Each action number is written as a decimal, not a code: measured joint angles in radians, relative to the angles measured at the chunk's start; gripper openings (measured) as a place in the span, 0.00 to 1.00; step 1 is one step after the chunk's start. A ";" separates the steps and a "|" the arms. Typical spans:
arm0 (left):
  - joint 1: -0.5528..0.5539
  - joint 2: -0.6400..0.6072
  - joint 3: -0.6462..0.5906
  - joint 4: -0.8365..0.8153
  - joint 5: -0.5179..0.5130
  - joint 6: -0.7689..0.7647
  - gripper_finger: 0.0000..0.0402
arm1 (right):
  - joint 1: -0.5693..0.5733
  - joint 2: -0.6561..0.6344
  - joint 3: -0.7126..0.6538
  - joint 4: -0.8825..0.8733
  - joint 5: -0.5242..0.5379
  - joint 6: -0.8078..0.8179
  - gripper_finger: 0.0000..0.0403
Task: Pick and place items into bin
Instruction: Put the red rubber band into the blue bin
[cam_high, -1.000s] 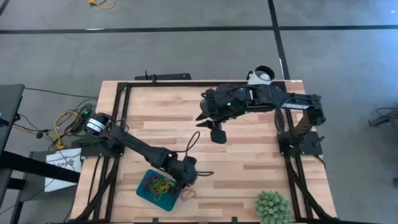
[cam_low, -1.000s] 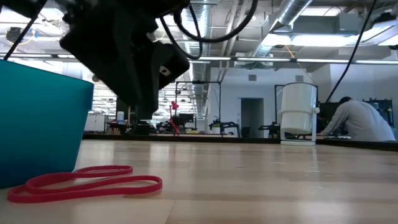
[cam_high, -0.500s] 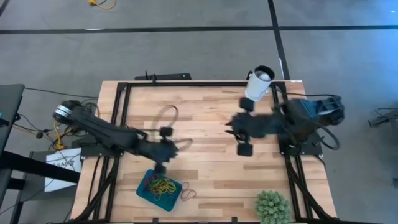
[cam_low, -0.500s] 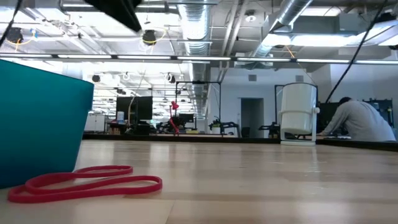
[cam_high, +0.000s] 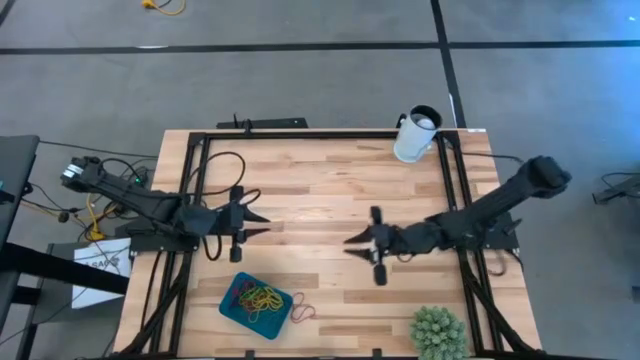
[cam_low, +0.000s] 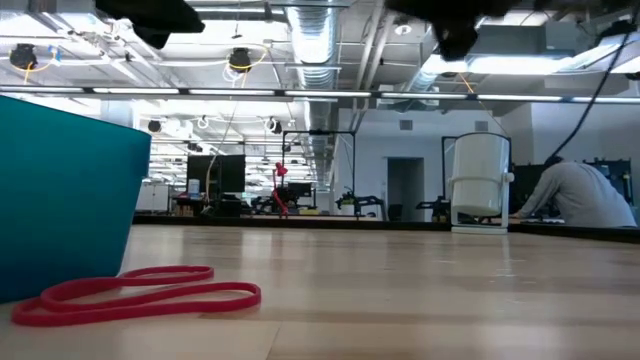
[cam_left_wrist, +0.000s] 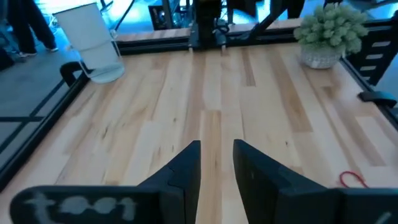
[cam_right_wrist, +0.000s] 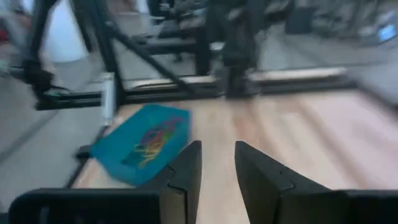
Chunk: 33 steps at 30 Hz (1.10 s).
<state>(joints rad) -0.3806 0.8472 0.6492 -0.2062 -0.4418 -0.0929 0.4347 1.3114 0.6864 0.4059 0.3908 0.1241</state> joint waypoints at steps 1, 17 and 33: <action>0.000 0.000 -0.004 0.012 0.002 -0.001 0.21 | -0.007 0.042 -0.013 0.054 -0.026 0.027 0.23; 0.000 0.023 -0.018 -0.010 0.095 -0.025 0.21 | -0.040 0.563 0.408 -0.174 -0.271 0.137 0.23; 0.000 0.023 -0.018 -0.030 0.139 -0.061 0.21 | -0.050 0.822 0.625 -0.220 -0.476 0.010 0.23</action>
<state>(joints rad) -0.3806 0.8700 0.6315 -0.2359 -0.3027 -0.1541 0.3843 2.1334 1.3117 0.1854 -0.0853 0.1345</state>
